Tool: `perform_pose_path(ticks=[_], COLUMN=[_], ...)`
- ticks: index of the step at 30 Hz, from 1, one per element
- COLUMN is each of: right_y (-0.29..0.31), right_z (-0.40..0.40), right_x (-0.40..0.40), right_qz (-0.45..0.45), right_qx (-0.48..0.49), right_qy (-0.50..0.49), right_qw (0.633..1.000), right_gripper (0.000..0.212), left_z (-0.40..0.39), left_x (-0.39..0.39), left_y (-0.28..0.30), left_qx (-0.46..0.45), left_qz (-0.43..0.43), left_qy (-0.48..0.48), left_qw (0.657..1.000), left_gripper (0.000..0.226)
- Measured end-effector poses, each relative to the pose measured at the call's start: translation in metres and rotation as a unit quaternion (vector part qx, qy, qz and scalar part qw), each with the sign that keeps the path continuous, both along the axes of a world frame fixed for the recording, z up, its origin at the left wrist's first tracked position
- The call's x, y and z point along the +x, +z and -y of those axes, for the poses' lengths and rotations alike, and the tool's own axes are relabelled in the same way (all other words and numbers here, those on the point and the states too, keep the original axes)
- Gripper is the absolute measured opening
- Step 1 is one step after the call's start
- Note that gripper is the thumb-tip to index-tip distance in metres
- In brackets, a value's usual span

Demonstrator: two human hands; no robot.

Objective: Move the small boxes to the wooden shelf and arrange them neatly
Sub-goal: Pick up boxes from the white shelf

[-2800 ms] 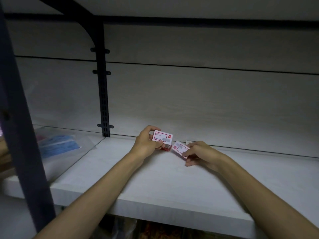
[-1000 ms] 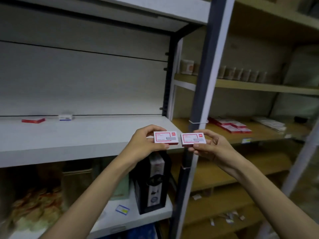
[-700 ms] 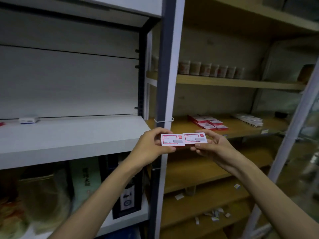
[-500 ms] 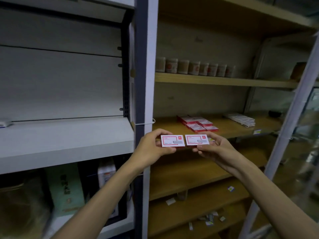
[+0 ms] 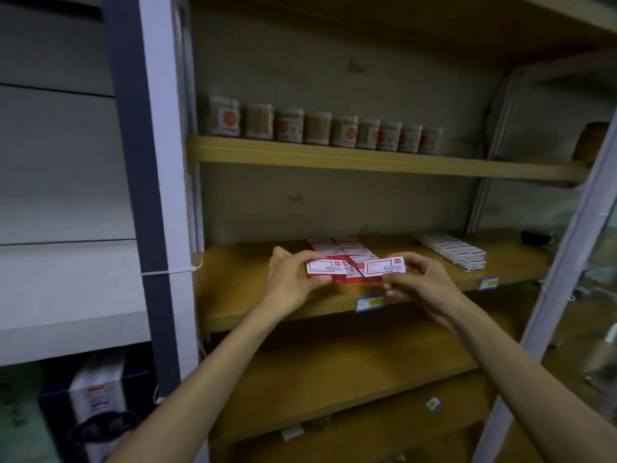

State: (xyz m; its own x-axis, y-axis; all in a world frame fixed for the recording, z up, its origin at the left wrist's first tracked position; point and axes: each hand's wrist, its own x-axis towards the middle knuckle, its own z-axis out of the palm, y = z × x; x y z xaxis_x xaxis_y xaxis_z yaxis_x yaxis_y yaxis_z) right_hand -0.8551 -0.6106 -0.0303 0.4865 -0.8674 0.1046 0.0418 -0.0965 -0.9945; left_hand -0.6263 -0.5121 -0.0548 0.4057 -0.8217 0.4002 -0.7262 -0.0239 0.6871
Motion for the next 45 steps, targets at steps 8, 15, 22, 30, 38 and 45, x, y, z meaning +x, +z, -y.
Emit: perform_pose_path(ticks=[8, 15, 22, 30, 38, 45], right_y=[-0.005, -0.003, -0.017, -0.03, -0.032, -0.023], right_z=[0.07, 0.113, 0.133, 0.147, 0.135, 0.077], right_x=[-0.002, -0.002, 0.0, 0.012, 0.017, 0.047], right_qz=[-0.147, -0.178, -0.194, -0.242, -0.319, -0.243], right_qx=[-0.122, -0.13, -0.171, -0.251, -0.431, -0.518], right_qy=[0.0, 0.053, 0.082, 0.064, 0.043, 0.098], right_qw=[0.982, 0.974, 0.962, 0.935, 0.843, 0.814], right_gripper=[0.044, 0.043, 0.048, 0.025, 0.028, 0.025], left_z=[0.074, 0.114, 0.122, 0.107, 0.061, -0.014], left_x=[-0.009, -0.021, -0.024, -0.027, -0.047, -0.054], left_y=[-0.007, -0.01, -0.016, -0.012, -0.002, 0.009], left_qx=[0.044, 0.101, 0.091, 0.055, 0.043, 0.088], left_qz=[0.024, 0.067, 0.071, 0.075, 0.129, 0.238], left_qy=[0.075, 0.143, 0.202, 0.214, 0.168, 0.2], left_qw=[0.996, 0.982, 0.972, 0.972, 0.976, 0.946], left_gripper=[0.043, 0.046, 0.052, 0.043, 0.021, 0.033])
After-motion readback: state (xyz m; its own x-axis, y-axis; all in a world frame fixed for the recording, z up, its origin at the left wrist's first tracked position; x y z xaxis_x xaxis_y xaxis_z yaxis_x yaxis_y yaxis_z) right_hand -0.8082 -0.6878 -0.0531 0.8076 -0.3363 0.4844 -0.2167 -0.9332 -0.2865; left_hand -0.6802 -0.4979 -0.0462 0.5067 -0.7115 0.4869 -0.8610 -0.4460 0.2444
